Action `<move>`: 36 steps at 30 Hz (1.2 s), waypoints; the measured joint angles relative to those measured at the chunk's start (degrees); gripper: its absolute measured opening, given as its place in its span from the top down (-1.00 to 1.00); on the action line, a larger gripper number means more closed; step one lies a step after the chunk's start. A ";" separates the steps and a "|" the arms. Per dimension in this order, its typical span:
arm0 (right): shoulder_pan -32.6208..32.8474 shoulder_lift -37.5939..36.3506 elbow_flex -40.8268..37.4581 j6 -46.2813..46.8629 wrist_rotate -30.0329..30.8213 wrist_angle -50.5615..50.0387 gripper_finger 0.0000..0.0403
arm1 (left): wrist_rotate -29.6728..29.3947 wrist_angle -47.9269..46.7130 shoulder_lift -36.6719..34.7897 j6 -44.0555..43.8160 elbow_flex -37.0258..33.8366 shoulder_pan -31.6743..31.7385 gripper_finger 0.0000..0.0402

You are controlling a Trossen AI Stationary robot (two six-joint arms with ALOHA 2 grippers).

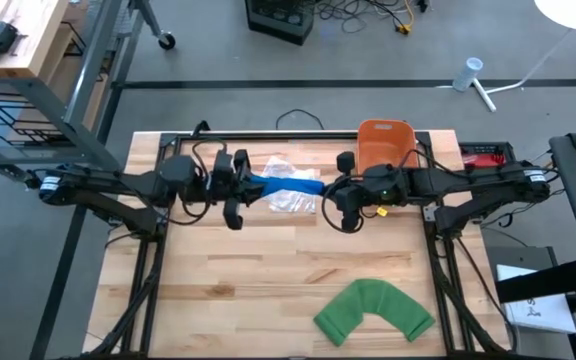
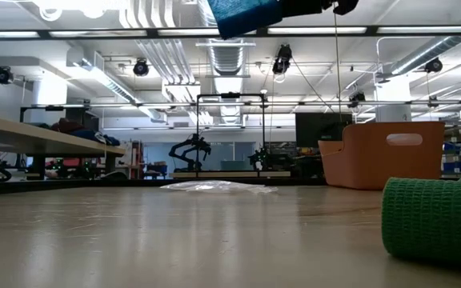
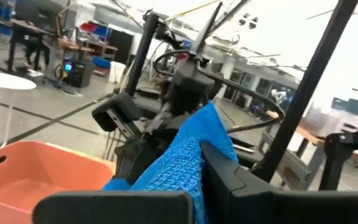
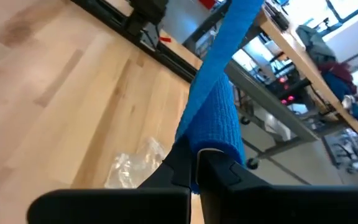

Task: Roll bandage
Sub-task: Roll the blue bandage

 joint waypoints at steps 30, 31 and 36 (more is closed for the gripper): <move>3.41 2.03 0.04 7.54 -20.09 1.00 1.00 | -6.94 -25.11 5.29 2.06 15.69 5.53 1.00; 3.41 2.05 0.04 7.55 -20.08 1.00 1.00 | -6.82 -25.07 5.58 1.90 15.68 5.62 1.00; 3.13 2.19 0.04 8.90 -19.97 1.07 1.00 | -4.12 -23.24 6.36 1.55 15.67 5.68 1.00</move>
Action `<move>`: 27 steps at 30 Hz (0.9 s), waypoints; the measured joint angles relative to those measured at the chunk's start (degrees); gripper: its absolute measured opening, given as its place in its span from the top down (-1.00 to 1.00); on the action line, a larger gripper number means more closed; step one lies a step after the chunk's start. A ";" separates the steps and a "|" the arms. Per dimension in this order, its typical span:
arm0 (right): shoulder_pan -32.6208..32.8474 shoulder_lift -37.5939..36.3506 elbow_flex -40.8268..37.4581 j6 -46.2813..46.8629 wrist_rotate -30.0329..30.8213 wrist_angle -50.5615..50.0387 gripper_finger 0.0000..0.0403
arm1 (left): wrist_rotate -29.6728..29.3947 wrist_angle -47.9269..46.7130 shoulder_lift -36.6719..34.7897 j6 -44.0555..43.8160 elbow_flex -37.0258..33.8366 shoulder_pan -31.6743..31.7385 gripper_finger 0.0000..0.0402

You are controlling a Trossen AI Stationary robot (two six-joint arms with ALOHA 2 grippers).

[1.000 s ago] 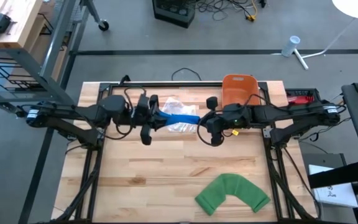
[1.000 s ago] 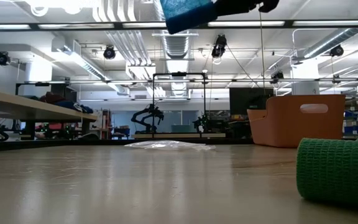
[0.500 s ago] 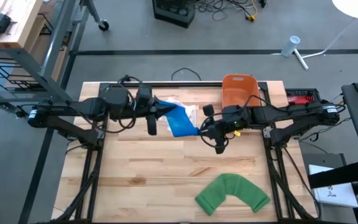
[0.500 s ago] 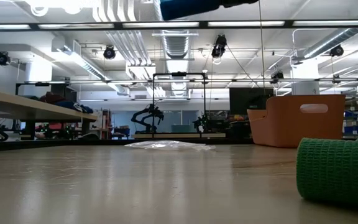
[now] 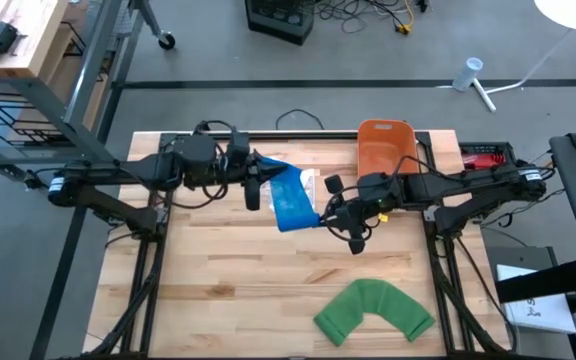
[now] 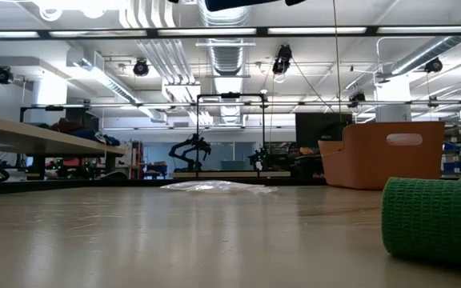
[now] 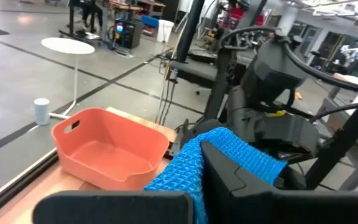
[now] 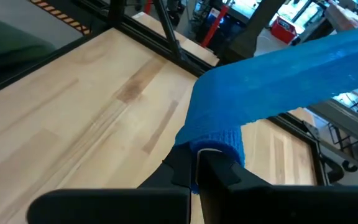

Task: Roll bandage
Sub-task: Roll the blue bandage

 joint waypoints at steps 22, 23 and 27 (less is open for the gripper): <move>0.98 -0.09 1.83 3.08 -11.02 5.61 1.00 | 4.44 -5.54 4.40 -2.69 -0.07 1.75 0.59; 0.96 -0.09 2.25 3.08 -11.02 5.66 1.00 | 4.46 -6.61 4.51 -2.63 -0.07 1.77 0.53; 0.94 -0.10 3.54 3.06 -10.99 5.57 1.00 | 4.51 -9.83 4.48 -1.43 -0.28 1.77 0.29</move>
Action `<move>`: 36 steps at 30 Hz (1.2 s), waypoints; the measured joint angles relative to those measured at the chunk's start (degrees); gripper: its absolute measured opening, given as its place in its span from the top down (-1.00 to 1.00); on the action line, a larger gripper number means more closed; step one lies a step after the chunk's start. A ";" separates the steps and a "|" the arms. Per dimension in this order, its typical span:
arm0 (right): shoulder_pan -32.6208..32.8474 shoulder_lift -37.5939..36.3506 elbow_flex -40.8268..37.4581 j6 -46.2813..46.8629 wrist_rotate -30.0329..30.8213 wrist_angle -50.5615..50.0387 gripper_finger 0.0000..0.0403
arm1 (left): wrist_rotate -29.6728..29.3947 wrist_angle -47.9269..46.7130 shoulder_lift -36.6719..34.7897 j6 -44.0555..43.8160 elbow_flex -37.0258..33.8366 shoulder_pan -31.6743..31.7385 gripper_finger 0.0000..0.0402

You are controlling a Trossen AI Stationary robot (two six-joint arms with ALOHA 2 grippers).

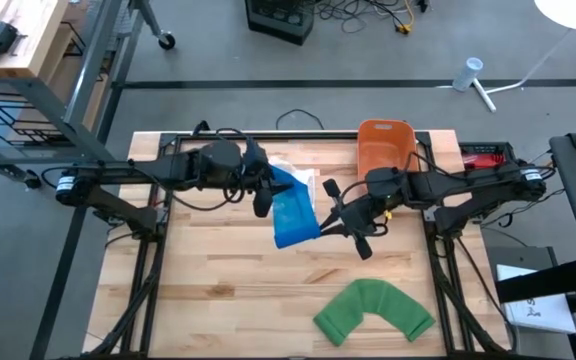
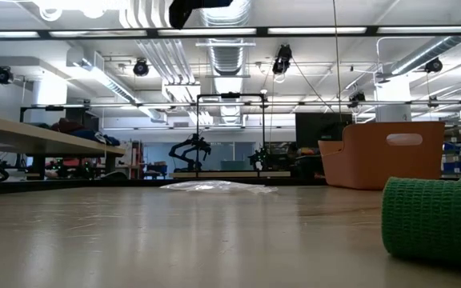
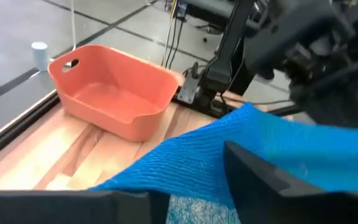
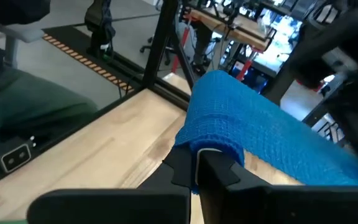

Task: Roll bandage
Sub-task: Roll the blue bandage

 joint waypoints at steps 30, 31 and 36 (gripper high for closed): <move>-0.02 -3.02 3.23 2.03 0.61 -0.58 1.00 | 4.60 0.56 -3.34 10.32 -2.04 -0.52 -0.11; -0.02 -3.02 3.23 2.03 0.59 -0.57 1.00 | 4.60 1.41 -3.30 10.59 -2.04 -0.52 -0.11; -0.02 -3.11 3.23 1.95 0.59 -0.56 1.00 | 4.56 5.84 -3.26 10.44 -2.04 -0.52 -0.22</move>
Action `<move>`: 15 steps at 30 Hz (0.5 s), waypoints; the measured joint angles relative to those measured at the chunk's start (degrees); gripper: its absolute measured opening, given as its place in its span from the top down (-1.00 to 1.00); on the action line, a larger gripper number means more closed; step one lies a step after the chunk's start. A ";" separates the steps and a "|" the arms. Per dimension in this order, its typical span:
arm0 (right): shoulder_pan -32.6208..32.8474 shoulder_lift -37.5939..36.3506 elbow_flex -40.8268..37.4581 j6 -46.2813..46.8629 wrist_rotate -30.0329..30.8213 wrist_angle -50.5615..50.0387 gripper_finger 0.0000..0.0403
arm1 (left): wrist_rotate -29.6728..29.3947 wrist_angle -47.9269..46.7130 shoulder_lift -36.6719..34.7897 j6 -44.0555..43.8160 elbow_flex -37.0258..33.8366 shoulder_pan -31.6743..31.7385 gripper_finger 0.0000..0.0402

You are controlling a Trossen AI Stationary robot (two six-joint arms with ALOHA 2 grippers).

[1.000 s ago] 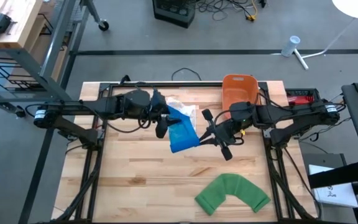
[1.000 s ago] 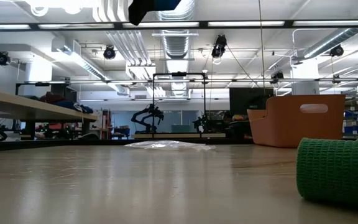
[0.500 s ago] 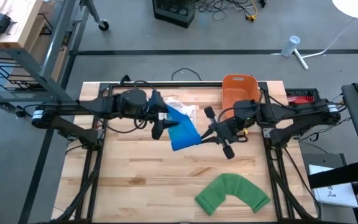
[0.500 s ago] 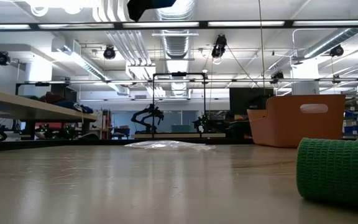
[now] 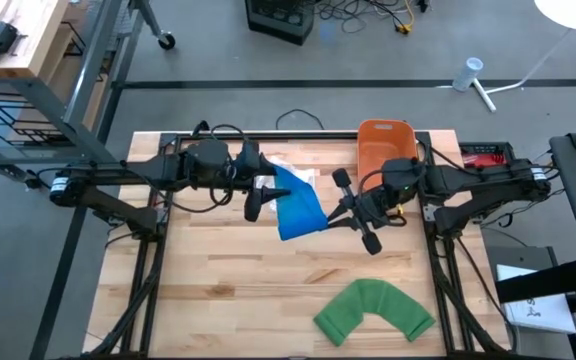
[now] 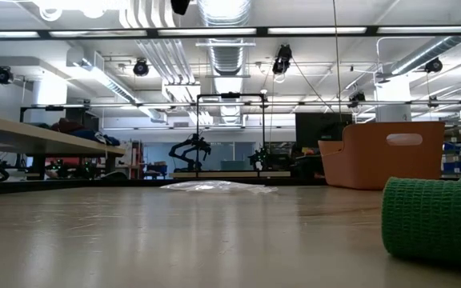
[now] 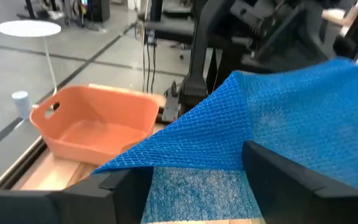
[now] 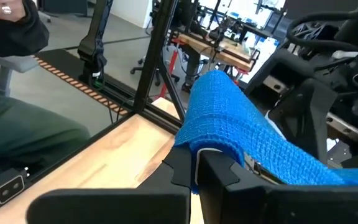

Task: Roll bandage
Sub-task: Roll the blue bandage

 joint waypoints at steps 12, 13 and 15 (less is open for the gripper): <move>0.00 -2.42 0.00 -0.13 0.02 0.00 1.00 | 0.37 -1.68 0.04 -0.05 0.00 0.02 -0.60; 0.00 -2.55 0.00 -0.24 0.02 -0.02 1.00 | 0.37 -1.68 0.04 -0.02 0.00 0.02 -0.62; 0.00 -2.60 0.00 -0.49 0.00 0.02 1.00 | 0.39 -1.86 0.04 0.38 -0.02 0.02 -0.67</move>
